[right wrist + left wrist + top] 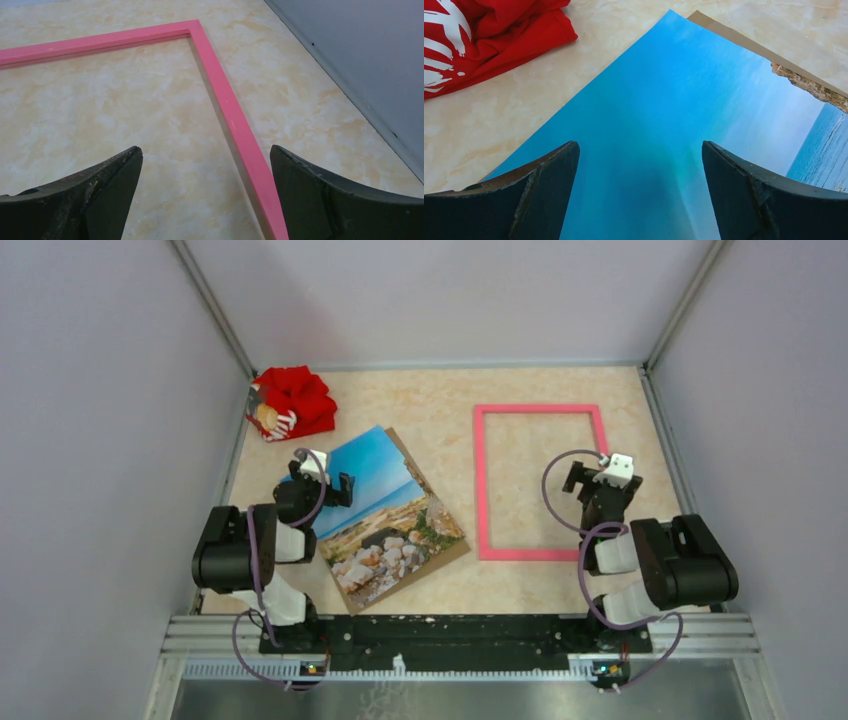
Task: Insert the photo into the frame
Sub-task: Pick up the photo frame from the center of the board.
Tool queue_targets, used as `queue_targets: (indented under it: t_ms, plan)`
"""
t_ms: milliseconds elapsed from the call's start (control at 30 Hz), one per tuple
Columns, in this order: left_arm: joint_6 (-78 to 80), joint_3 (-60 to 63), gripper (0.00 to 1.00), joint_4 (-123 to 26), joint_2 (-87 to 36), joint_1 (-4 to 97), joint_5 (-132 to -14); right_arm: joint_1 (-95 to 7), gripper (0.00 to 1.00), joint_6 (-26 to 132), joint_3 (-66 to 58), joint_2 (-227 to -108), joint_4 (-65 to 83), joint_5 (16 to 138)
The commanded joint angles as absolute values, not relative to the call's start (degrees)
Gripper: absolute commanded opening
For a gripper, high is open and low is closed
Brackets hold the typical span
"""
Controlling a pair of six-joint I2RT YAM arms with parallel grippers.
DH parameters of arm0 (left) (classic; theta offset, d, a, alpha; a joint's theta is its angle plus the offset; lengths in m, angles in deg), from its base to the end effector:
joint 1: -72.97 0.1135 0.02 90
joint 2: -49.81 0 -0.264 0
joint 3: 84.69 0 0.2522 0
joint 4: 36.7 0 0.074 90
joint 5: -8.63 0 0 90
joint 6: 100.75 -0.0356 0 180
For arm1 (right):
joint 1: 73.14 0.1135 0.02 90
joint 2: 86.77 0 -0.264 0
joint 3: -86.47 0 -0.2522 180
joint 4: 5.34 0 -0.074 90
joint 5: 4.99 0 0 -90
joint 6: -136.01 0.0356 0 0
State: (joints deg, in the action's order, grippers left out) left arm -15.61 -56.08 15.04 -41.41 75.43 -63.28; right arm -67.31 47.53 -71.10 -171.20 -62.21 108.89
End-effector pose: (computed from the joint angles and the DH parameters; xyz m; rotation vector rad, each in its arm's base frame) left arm 0.2478 -0.0004 0.1332 0.2652 1.7345 -0.1846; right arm 0.2192 0.0079 0.1440 0.2534 1.6390 -0.2482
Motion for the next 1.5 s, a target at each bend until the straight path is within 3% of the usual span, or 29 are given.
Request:
queue_targets:
  t_ms: [0,400,467,567,667,833,967,1167,1333,1467]
  plan:
    - [-16.5,-55.5,0.99,17.7,-40.2,75.2,-63.3,-67.4,0.99,47.8,-70.2,-170.7,-64.7,108.3]
    - [-16.5,-55.5,0.99,17.7,-40.1,75.2,-63.3,-67.4,0.99,48.0,-70.0,-170.4,-64.2,109.7]
    - [-16.3,-55.7,0.99,18.0,-39.9,75.2,-63.2,-67.0,0.99,46.7,-67.9,-166.7,-57.3,108.2]
    - [-14.9,-54.2,0.99,15.7,-38.3,75.2,-65.7,-64.9,0.99,49.9,-56.6,-159.2,-32.1,115.8]
    - [-17.0,-43.3,0.99,-8.3,-35.5,75.3,-66.5,-66.3,0.99,62.3,-44.1,-157.0,-7.9,118.2]
    - [-21.3,-19.7,0.99,-46.2,-40.9,75.4,-68.1,-69.3,0.99,79.5,-36.8,-155.8,5.8,108.4]
    - [-22.2,-14.1,0.99,-56.6,-41.2,75.6,-67.3,-66.8,0.98,77.2,-31.6,-160.5,9.1,98.8]
    - [-23.6,-12.8,0.99,-64.3,-37.9,75.7,-62.8,-46.0,0.99,75.6,-14.6,-175.9,27.7,116.6]
    - [-25.2,-13.7,0.99,-68.0,-34.7,75.9,-61.6,-36.7,0.99,70.4,-7.9,-185.9,30.9,115.6]
    - [-25.7,-14.1,0.99,-70.1,-32.3,76.0,-61.2,-35.0,0.99,71.3,-5.0,-191.1,31.9,112.0]
